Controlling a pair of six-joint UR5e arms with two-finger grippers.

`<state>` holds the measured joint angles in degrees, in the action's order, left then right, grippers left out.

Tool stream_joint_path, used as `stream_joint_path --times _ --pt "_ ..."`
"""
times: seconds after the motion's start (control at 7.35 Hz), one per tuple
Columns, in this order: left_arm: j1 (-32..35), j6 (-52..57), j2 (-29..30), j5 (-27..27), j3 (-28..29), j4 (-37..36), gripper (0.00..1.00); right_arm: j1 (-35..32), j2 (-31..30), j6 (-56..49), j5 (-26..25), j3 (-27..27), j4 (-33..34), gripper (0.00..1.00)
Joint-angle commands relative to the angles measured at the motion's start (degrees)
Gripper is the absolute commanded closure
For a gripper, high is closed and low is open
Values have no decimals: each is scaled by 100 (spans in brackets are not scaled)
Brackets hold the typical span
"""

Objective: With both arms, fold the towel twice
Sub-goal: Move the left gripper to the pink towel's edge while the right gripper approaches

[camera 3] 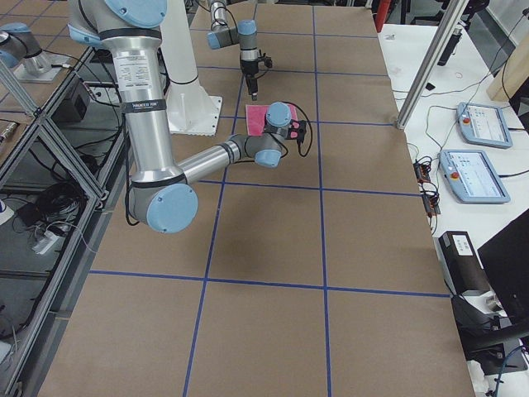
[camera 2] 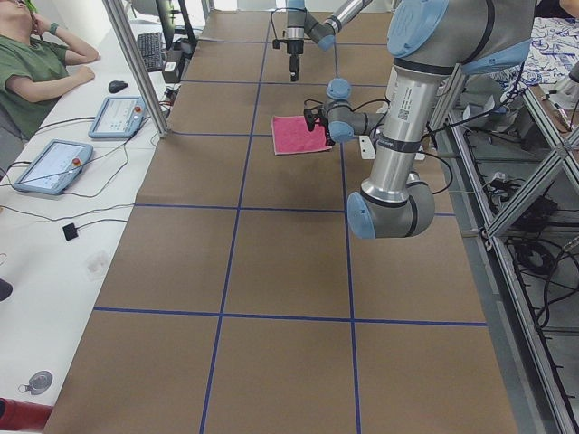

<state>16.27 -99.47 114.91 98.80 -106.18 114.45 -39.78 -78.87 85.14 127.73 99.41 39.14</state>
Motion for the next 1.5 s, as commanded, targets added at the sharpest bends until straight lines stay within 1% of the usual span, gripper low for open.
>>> stream_joint_path --times 0.0,0.27,0.41,0.54,0.68,1.36 --pt "-1 15 14 -1 255 269 2 470 161 327 -310 9 -2 2" --pt "-1 24 14 34 274 385 7 515 161 398 -310 35 -2 2" --pt "-1 24 5 43 317 376 12 515 161 407 -310 35 -2 2" --pt "-10 24 5 43 378 376 13 515 161 398 -310 35 -2 1" --pt "-10 24 5 43 396 376 16 515 170 398 -301 35 -2 1" --pt "-159 6 5 43 423 376 22 506 170 398 -293 35 -2 1"
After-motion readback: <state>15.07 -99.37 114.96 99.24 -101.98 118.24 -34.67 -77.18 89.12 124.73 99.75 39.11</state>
